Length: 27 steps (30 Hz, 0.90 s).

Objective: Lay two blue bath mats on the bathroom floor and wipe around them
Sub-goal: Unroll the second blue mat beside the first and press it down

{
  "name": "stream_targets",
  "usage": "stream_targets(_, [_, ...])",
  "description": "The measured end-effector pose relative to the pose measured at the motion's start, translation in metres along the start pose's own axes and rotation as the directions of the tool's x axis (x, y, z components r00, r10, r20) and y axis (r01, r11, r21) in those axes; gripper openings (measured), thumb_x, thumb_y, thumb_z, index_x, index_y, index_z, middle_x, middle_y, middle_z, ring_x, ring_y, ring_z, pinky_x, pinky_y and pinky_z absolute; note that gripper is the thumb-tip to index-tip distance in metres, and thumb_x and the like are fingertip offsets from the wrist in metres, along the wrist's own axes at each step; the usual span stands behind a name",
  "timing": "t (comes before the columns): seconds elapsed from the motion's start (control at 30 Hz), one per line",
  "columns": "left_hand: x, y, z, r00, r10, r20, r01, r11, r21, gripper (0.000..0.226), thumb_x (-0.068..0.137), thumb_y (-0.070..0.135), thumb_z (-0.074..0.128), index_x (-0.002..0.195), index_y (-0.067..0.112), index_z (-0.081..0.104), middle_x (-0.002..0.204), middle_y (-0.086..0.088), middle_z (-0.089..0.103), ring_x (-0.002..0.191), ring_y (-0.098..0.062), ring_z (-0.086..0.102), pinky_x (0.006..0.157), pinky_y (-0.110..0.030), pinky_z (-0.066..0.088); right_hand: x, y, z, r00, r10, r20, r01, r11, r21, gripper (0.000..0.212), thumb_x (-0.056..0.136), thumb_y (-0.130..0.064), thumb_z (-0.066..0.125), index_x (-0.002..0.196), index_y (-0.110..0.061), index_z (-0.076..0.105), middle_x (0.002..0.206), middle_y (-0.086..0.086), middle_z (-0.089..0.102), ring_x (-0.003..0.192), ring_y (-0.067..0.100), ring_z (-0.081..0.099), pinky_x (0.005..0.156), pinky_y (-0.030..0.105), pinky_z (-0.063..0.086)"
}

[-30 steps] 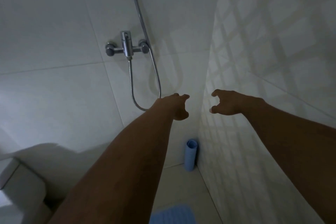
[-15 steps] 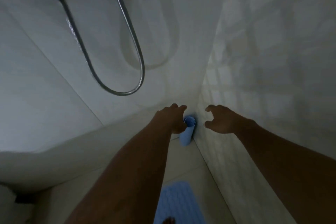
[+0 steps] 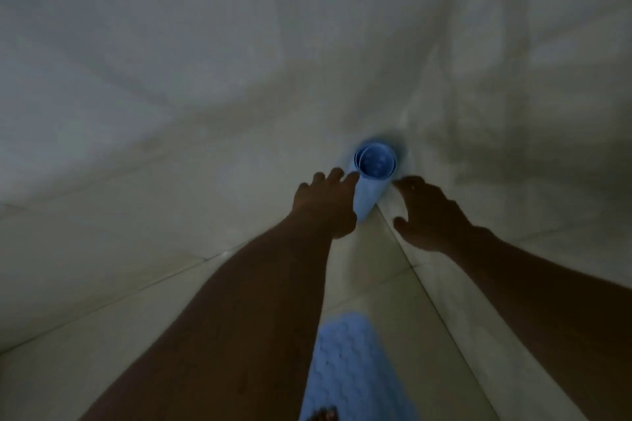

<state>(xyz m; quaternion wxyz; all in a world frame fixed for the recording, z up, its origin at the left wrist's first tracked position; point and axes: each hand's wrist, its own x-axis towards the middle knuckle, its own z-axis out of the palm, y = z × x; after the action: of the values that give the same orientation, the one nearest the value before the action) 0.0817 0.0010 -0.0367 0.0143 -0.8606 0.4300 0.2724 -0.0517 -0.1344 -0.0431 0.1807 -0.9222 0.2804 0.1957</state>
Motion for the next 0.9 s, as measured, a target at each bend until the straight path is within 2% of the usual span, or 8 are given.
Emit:
stream_targets(0.2, [0.061, -0.015, 0.031, 0.995, 0.087, -0.041, -0.085, 0.994, 0.067, 0.09, 0.095, 0.027, 0.064, 0.162, 0.028, 0.004, 0.168, 0.0, 0.009, 0.143, -0.033, 0.031, 0.107, -0.049, 0.039, 0.07, 0.012, 0.03, 0.991, -0.064, -0.116, 0.061, 0.998, -0.027, 0.08, 0.094, -0.026, 0.06, 0.158, -0.021, 0.012, 0.166, 0.004, 0.013, 0.128, 0.037, 0.044, 0.101, 0.048, 0.046])
stream_targets(0.27, [0.076, -0.017, 0.036, 0.993, 0.113, -0.042, -0.108, 0.989, 0.104, 0.088, 0.097, 0.026, 0.061, 0.162, 0.029, 0.002, 0.169, 0.0, 0.004, 0.143, -0.033, 0.03, 0.105, -0.048, 0.041, 0.085, 0.015, 0.033, 0.996, -0.067, -0.062, 0.064, 0.996, -0.056, 0.077, 0.096, -0.027, 0.058, 0.158, -0.021, 0.014, 0.165, 0.005, 0.014, 0.129, 0.038, 0.043, 0.102, 0.048, 0.045])
stream_targets(0.37, [0.088, -0.016, 0.04, 0.989, 0.143, -0.043, -0.135, 0.979, 0.153, 0.084, 0.096, 0.026, 0.062, 0.162, 0.03, 0.009, 0.169, 0.0, 0.001, 0.142, -0.033, 0.03, 0.103, -0.047, 0.043, 0.095, 0.017, 0.042, 0.999, -0.036, 0.005, 0.036, 0.998, -0.055, 0.066, 0.096, -0.025, 0.059, 0.153, -0.018, 0.028, 0.158, 0.009, 0.029, 0.127, 0.037, 0.046, 0.102, 0.05, 0.045])
stream_targets(0.53, [0.071, -0.009, 0.047, 0.964, 0.241, -0.109, -0.215, 0.954, 0.208, 0.072, 0.089, 0.021, 0.069, 0.152, 0.027, 0.036, 0.161, -0.008, 0.017, 0.139, -0.033, 0.031, 0.1, -0.046, 0.043, 0.081, 0.018, 0.065, 0.989, -0.097, -0.111, 0.101, 0.995, 0.027, 0.03, 0.095, -0.012, 0.059, 0.125, -0.008, 0.062, 0.118, 0.016, 0.066, 0.107, 0.035, 0.062, 0.087, 0.038, 0.05])
stream_targets(0.67, [0.04, -0.015, 0.067, 0.977, 0.182, -0.112, -0.179, 0.983, 0.031, 0.057, 0.09, 0.018, 0.067, 0.144, 0.021, 0.047, 0.161, -0.009, 0.019, 0.143, -0.031, 0.028, 0.104, -0.048, 0.044, 0.05, 0.015, 0.08, 0.965, -0.204, -0.166, 0.207, 0.978, -0.001, 0.021, 0.09, -0.005, 0.061, 0.111, -0.006, 0.065, 0.109, 0.016, 0.065, 0.095, 0.035, 0.059, 0.078, 0.044, 0.053])
stream_targets(0.77, [0.014, -0.022, 0.084, 0.992, 0.096, -0.084, -0.108, 0.984, -0.14, 0.057, 0.091, 0.017, 0.066, 0.144, 0.02, 0.045, 0.157, -0.006, 0.026, 0.136, -0.03, 0.04, 0.099, -0.047, 0.048, 0.022, 0.008, 0.085, 0.948, -0.271, -0.165, 0.281, 0.959, 0.035, 0.016, 0.091, -0.004, 0.063, 0.107, -0.005, 0.064, 0.106, 0.015, 0.064, 0.094, 0.034, 0.057, 0.071, 0.034, 0.042])
stream_targets(0.83, [-0.007, -0.024, 0.091, 0.997, 0.057, -0.055, -0.068, 0.975, -0.211, 0.055, 0.092, 0.019, 0.065, 0.143, 0.02, 0.045, 0.152, -0.006, 0.034, 0.128, -0.032, 0.049, 0.096, -0.046, 0.05, 0.001, 0.001, 0.086, 0.943, -0.301, -0.143, 0.312, 0.948, 0.058, 0.015, 0.092, -0.006, 0.063, 0.107, -0.003, 0.064, 0.105, 0.016, 0.065, 0.094, 0.033, 0.059, 0.073, 0.029, 0.035])
stream_targets(0.9, [-0.029, -0.023, 0.096, 0.999, 0.025, -0.033, -0.032, 0.971, -0.237, 0.047, 0.093, 0.02, 0.063, 0.138, 0.022, 0.049, 0.141, -0.007, 0.046, 0.122, -0.032, 0.054, 0.095, -0.046, 0.05, -0.02, -0.005, 0.087, 0.943, -0.316, -0.103, 0.325, 0.942, 0.087, 0.013, 0.092, -0.008, 0.062, 0.104, -0.004, 0.063, 0.102, 0.015, 0.065, 0.093, 0.031, 0.062, 0.073, 0.031, 0.039])
